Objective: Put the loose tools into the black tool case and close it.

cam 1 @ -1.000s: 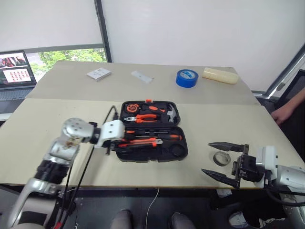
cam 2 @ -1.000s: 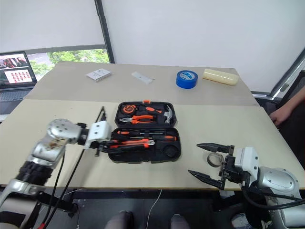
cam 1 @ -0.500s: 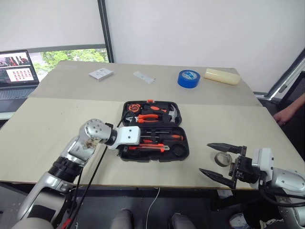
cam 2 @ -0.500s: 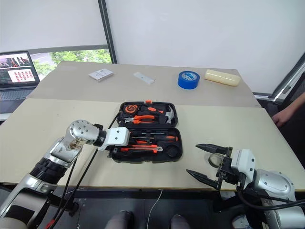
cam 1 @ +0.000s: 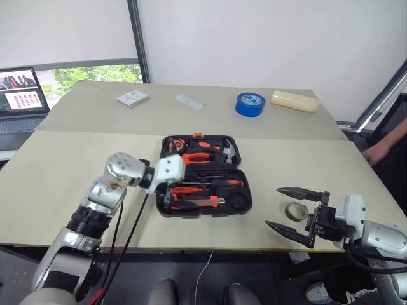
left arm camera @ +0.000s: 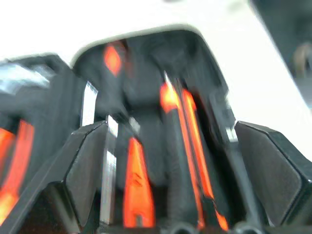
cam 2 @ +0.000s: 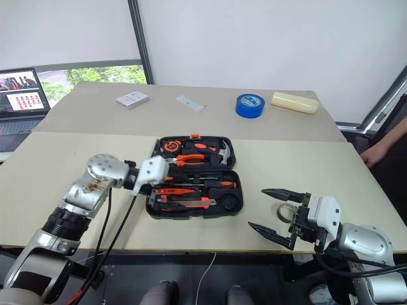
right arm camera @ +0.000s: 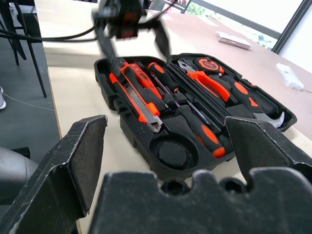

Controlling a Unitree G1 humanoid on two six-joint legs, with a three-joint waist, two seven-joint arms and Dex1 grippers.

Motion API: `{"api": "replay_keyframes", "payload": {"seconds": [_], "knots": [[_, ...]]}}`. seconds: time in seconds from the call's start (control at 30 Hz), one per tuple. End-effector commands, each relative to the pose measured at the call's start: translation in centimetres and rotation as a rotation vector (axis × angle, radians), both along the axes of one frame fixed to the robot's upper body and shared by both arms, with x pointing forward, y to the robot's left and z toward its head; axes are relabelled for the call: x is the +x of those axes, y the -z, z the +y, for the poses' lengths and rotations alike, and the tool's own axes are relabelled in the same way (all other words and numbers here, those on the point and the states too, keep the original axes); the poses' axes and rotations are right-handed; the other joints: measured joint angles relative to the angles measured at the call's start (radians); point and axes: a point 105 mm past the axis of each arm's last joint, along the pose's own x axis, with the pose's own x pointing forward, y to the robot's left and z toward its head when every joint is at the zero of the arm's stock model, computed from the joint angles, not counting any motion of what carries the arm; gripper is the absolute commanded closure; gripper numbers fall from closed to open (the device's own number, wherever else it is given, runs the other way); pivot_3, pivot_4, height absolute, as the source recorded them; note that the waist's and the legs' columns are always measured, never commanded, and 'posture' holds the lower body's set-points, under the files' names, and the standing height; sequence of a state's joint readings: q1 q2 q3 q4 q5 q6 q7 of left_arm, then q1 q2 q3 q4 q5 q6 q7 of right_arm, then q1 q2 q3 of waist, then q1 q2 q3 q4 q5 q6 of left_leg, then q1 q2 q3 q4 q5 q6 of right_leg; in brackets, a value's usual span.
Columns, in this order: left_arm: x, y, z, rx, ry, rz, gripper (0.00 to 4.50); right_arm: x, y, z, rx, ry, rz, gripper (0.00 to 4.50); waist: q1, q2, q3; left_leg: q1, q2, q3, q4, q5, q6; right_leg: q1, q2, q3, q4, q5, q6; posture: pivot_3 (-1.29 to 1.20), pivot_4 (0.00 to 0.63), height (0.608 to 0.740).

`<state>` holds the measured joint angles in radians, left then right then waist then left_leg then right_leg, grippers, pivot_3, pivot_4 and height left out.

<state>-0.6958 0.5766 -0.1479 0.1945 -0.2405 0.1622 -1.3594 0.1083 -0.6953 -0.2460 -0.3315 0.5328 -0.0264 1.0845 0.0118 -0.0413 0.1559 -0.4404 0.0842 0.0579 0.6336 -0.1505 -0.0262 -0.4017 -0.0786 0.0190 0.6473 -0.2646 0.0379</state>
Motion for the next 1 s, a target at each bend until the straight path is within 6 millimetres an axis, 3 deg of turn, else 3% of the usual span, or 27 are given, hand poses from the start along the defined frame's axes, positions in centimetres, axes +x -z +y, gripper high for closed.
{"api": "replay_keyframes", "payload": {"seconds": [0.03,0.1,0.33,0.5,0.77,0.87,1.0], "knots": [[0.1,0.6,0.6,-0.067,-0.003,-0.020,1.08,0.2,-0.9,-0.1,0.010,0.012,-0.054,0.00,0.000,0.001,0.000,0.000,0.000,0.000,0.000,0.000,0.000,0.000,0.000,0.000,0.000,0.000,0.000,0.00,0.150,0.740],[0.0,1.9,0.7,-0.070,-0.005,-0.006,1.96,0.3,-0.8,0.1,0.017,0.015,-0.054,0.00,-0.001,0.001,-0.001,0.000,0.000,0.000,0.000,0.000,0.000,0.000,0.000,0.000,0.000,0.001,-0.001,0.00,0.150,0.740],[-0.2,6.5,0.8,0.032,-0.015,0.001,4.45,0.4,-0.6,0.3,0.032,0.026,-0.055,0.00,0.003,0.001,-0.001,0.000,0.000,0.000,0.000,0.000,0.000,0.000,0.001,0.001,0.000,0.003,-0.004,0.00,0.150,0.740],[0.3,9.0,1.2,0.102,-0.067,0.060,4.48,0.3,-0.5,0.3,0.040,0.039,-0.049,0.00,0.005,0.004,-0.002,0.001,0.000,0.000,0.001,0.000,0.000,0.004,0.001,0.001,0.000,0.002,-0.004,0.00,0.150,0.740],[-1.1,12.1,0.9,0.247,0.021,0.069,4.48,0.3,-0.3,0.1,0.053,0.065,-0.044,0.00,0.001,0.008,-0.005,0.011,0.000,0.000,0.001,-0.001,-0.002,0.014,0.000,0.001,-0.001,-0.004,-0.005,0.00,0.150,0.740],[-1.3,13.7,1.4,0.326,0.001,0.091,4.48,0.4,-0.2,0.2,0.057,0.071,-0.042,0.00,0.002,0.015,-0.015,0.011,0.000,0.000,0.001,-0.001,-0.002,0.014,0.000,0.001,-0.002,-0.004,-0.004,0.00,0.150,0.740],[-1.5,14.1,1.1,0.324,0.003,0.086,4.48,0.5,-0.2,0.3,0.062,0.074,-0.042,0.00,0.004,0.019,-0.021,0.014,-0.001,0.000,0.000,-0.001,-0.001,0.015,0.000,0.002,-0.004,-0.005,-0.004,0.00,0.150,0.740]]}}
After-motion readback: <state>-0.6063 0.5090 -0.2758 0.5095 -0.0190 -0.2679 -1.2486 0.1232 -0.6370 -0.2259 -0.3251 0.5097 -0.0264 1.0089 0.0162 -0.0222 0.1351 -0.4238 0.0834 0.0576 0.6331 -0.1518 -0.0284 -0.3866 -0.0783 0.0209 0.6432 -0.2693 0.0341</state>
